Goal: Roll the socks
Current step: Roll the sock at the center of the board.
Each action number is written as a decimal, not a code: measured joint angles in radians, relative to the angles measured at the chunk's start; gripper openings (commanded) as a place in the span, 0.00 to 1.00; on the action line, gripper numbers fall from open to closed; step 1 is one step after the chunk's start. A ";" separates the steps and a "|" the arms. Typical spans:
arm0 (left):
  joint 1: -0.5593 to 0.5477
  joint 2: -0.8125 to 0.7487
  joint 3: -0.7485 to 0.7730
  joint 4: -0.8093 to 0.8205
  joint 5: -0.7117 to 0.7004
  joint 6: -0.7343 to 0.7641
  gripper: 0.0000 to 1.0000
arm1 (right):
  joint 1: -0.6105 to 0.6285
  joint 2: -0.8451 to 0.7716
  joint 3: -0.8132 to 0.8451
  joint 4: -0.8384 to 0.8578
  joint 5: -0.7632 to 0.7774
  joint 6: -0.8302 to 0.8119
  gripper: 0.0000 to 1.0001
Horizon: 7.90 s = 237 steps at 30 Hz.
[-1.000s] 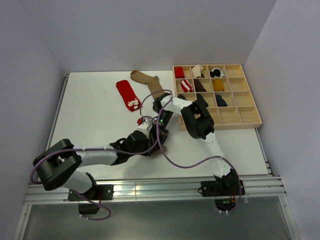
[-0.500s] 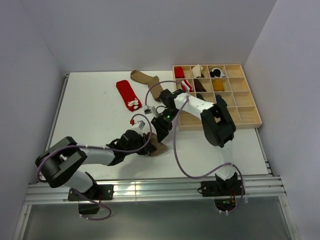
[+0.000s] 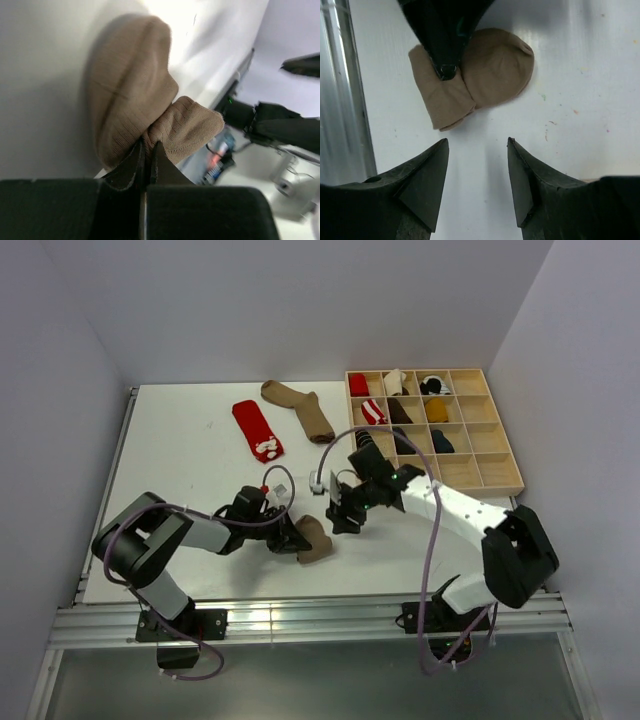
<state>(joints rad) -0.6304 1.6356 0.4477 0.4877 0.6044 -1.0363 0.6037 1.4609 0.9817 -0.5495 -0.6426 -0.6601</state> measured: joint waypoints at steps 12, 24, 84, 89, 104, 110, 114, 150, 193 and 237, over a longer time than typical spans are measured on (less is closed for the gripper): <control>0.021 0.090 0.064 -0.168 0.209 -0.095 0.00 | 0.351 -0.168 -0.298 0.257 0.256 -0.097 0.59; 0.032 0.104 0.081 -0.208 0.230 -0.102 0.00 | 0.438 -0.112 -0.294 0.298 0.309 -0.108 0.57; 0.111 -0.881 -0.185 -0.521 -0.422 0.155 0.26 | 0.171 0.767 0.695 -0.636 -0.084 -0.078 0.28; -0.028 -0.912 -0.194 -0.484 -0.490 0.212 0.39 | 0.172 0.790 0.734 -0.672 -0.067 -0.068 0.29; -0.367 -0.609 -0.058 -0.386 -0.782 0.408 0.51 | 0.172 0.861 0.824 -0.760 -0.064 -0.054 0.29; -0.373 -0.530 -0.047 -0.343 -0.813 0.460 0.52 | 0.172 0.874 0.844 -0.779 -0.063 -0.054 0.29; -0.373 -0.480 -0.047 -0.309 -0.812 0.479 0.53 | 0.172 0.883 0.853 -0.789 -0.063 -0.054 0.29; -0.374 -0.437 -0.185 -0.121 -0.797 0.115 0.00 | 0.166 0.864 0.821 -0.737 -0.085 0.069 0.51; 0.014 -0.048 -0.172 0.225 -0.079 -0.066 0.00 | 0.356 -0.128 -0.269 0.185 0.292 -0.149 0.65; 0.099 0.125 -0.081 0.158 0.250 -0.035 0.00 | 0.562 -0.031 -0.328 0.462 0.544 -0.241 0.31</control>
<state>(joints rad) -0.5312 1.7603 0.3664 0.6460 0.8543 -1.0714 1.1656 1.4296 0.6540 -0.0872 -0.0982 -0.9009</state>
